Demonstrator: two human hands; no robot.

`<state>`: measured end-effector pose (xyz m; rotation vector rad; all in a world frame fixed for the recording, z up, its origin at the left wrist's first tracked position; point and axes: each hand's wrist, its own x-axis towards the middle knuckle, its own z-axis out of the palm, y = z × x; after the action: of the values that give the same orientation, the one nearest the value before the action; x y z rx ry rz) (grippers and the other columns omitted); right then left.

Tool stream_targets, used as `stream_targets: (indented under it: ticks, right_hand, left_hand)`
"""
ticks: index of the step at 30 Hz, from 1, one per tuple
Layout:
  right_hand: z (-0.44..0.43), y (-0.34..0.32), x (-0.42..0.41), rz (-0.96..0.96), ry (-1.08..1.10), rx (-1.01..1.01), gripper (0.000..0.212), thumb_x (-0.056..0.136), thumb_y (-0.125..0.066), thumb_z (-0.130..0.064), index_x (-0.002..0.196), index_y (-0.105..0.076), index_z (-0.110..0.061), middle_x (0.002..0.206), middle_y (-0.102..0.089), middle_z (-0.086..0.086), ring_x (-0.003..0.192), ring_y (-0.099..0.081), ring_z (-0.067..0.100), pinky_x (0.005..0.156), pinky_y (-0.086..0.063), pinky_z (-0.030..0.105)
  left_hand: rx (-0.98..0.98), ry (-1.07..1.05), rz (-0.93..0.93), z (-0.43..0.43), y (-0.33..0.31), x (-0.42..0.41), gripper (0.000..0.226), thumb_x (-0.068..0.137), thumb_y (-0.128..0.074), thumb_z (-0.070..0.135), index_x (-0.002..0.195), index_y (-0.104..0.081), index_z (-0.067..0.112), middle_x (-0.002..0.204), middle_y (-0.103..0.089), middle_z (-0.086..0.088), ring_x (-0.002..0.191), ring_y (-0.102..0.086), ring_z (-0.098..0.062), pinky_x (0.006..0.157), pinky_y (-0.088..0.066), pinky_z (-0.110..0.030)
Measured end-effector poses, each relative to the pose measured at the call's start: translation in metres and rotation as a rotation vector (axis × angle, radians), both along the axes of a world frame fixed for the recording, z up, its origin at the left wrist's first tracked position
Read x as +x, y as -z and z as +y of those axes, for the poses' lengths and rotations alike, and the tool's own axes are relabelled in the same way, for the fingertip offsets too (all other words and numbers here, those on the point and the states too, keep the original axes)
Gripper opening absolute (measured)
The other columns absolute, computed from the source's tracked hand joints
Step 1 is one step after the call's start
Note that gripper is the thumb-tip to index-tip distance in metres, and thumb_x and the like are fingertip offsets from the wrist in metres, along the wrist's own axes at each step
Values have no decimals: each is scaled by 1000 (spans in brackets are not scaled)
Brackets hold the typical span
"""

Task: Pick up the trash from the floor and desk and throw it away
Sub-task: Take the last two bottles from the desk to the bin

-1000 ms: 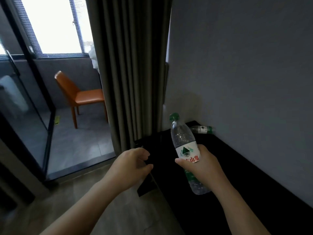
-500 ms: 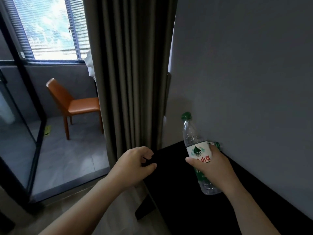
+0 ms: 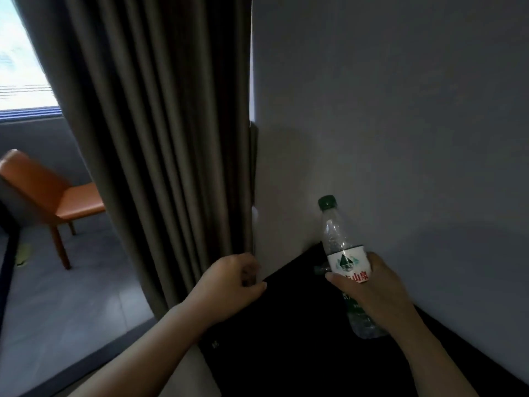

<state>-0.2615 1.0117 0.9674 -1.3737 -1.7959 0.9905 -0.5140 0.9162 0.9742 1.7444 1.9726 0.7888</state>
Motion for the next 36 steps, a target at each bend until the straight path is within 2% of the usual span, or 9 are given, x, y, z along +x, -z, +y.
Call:
stream_targets:
  ticks: [4,9,12,19,22,25,29,33,36]
  right_hand:
    - [29,6,4,-19,103,-35,44,64,-83,-46,92,-52,-31,86,-65,-11,72,-61,1,52,-41,12]
    - [60,13,8,-63,288,-30,46,61,-83,-49,90,-52,-32,82,-65,-13,68,-62,0,52,-44,15]
    - [74,16,5,-89,410,-41,45,61,-83,-48,89,-53,-33,78,-65,-12,65,-60,-8,43,-41,7]
    - [98,20,0,-174,659,-110,50,59,-83,-52,92,-53,-30,79,-64,-11,66,-61,0,47,-40,10]
    - [102,21,11,-195,741,-136,53,58,-82,-54,95,-52,-31,81,-65,-12,66,-62,0,48,-42,10]
    - [107,24,25,-215,802,-137,54,58,-83,-54,96,-53,-32,80,-65,-12,64,-62,-3,47,-42,8]
    - [121,40,42,-222,835,-162,53,59,-83,-52,97,-52,-32,81,-65,-10,66,-63,-1,48,-45,10]
    - [139,60,57,-245,826,-238,56,60,-80,-54,101,-48,-34,84,-63,-11,69,-64,1,49,-47,11]
    - [152,73,69,-253,824,-266,59,60,-79,-56,104,-47,-33,85,-63,-11,71,-64,2,52,-50,12]
  left_hand:
    - [-21,98,18,60,6,-5,31,82,-69,37,108,-63,21,98,-67,7,91,-62,-9,84,-50,-25]
    - [15,253,-5,139,23,-6,26,80,-71,29,102,-64,17,89,-62,10,83,-59,-8,78,-48,-19]
    - [19,348,-43,189,37,-8,30,78,-74,27,104,-65,17,95,-65,6,86,-61,-10,80,-48,-18]
    - [-36,533,-91,296,72,10,42,73,-78,26,110,-63,15,103,-65,-1,88,-62,-14,84,-52,-29]
    - [-59,601,-43,333,89,30,49,72,-77,32,116,-61,18,107,-64,2,90,-61,-12,83,-50,-25]
    - [-107,649,47,364,108,53,53,75,-74,35,122,-57,17,116,-63,-1,103,-60,-17,89,-49,-29]
    - [-206,702,225,405,135,81,48,78,-70,39,116,-53,13,121,-58,-7,110,-55,-23,90,-45,-32]
    - [-303,688,259,437,163,109,48,80,-70,41,113,-50,12,123,-56,-8,109,-55,-24,83,-45,-30]
    - [-366,687,256,448,190,123,61,79,-72,41,127,-46,13,132,-52,-8,118,-52,-24,93,-45,-34]
